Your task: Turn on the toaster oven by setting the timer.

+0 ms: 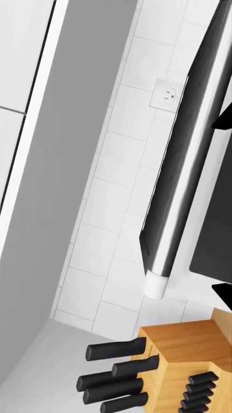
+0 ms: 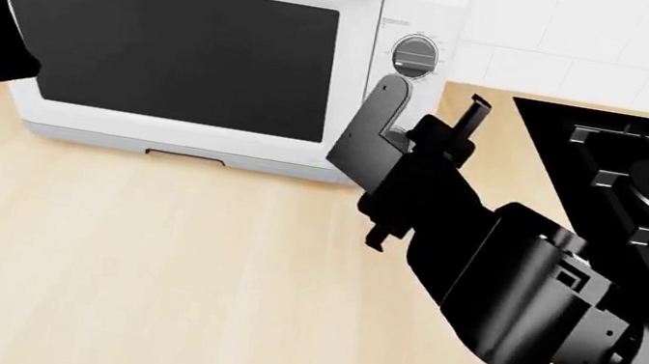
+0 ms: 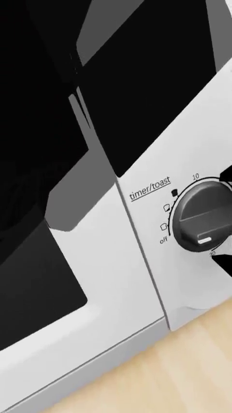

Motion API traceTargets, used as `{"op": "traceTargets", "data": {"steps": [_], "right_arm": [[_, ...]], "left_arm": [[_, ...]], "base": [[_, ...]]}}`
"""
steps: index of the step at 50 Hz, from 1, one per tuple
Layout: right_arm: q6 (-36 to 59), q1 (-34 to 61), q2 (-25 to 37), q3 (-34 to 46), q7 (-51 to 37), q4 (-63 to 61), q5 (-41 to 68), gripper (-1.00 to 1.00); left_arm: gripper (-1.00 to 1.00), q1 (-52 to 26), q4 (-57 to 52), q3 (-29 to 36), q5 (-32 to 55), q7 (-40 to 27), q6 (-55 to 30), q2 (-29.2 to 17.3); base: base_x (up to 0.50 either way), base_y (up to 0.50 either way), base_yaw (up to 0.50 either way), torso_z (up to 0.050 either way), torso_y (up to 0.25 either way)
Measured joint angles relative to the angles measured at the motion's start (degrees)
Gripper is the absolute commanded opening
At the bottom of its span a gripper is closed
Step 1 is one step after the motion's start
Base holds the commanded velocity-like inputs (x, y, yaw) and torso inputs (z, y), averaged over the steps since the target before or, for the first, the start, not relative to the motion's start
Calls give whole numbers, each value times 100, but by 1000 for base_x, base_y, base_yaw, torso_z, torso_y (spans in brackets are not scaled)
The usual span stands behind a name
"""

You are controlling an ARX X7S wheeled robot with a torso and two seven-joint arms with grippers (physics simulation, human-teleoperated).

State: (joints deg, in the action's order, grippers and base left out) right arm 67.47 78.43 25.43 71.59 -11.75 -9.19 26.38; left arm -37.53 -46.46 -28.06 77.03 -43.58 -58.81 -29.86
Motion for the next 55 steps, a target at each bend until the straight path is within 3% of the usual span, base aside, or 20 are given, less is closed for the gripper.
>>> {"op": "traceTargets", "data": {"steps": [55], "right_arm": [[-34,-707,-283,-1082,-763,198,318,-100]], "left_arm": [[100,106,3,13,71,-74,160,-106]], "base": [[6,2,5,0,0]]}}
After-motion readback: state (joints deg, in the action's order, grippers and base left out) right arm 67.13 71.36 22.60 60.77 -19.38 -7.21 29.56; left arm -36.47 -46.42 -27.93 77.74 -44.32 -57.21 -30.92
